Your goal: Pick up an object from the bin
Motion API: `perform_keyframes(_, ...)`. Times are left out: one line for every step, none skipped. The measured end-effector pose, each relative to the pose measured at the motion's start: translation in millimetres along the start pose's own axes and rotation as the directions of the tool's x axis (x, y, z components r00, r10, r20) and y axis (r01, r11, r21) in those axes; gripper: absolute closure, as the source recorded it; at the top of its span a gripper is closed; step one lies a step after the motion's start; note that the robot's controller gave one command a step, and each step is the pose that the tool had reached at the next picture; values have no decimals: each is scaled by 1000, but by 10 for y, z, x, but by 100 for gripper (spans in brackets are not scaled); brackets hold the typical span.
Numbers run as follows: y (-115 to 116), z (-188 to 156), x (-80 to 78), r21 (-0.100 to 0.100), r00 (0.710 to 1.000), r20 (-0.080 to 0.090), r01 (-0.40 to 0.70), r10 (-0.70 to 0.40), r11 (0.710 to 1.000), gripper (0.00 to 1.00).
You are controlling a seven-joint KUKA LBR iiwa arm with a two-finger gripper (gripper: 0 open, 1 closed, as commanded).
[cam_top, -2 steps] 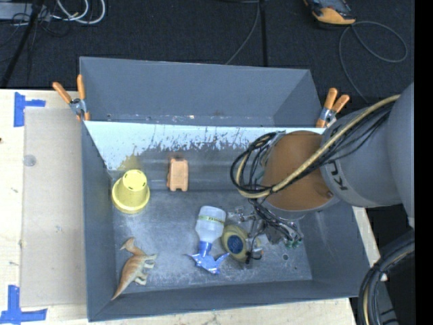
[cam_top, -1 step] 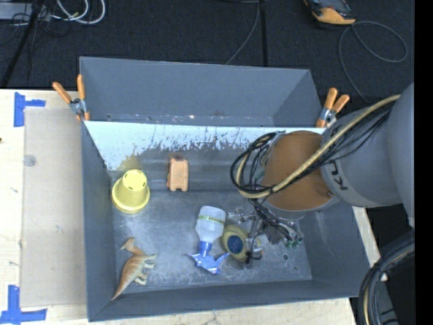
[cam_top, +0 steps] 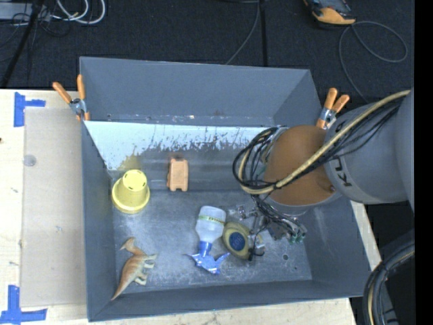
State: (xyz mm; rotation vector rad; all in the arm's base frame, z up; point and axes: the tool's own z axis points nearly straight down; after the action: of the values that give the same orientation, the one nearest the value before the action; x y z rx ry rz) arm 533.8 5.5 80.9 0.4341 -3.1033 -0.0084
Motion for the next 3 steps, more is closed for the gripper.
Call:
perform_keyframes(58,-28,-109,2,1000,5,25,-25,1000,100)
perform_keyframes(230,16,-199,0,997,0,71,-71,997,100)
perform_keyframes(355,89,-331,2,984,4,179,-179,984,100)
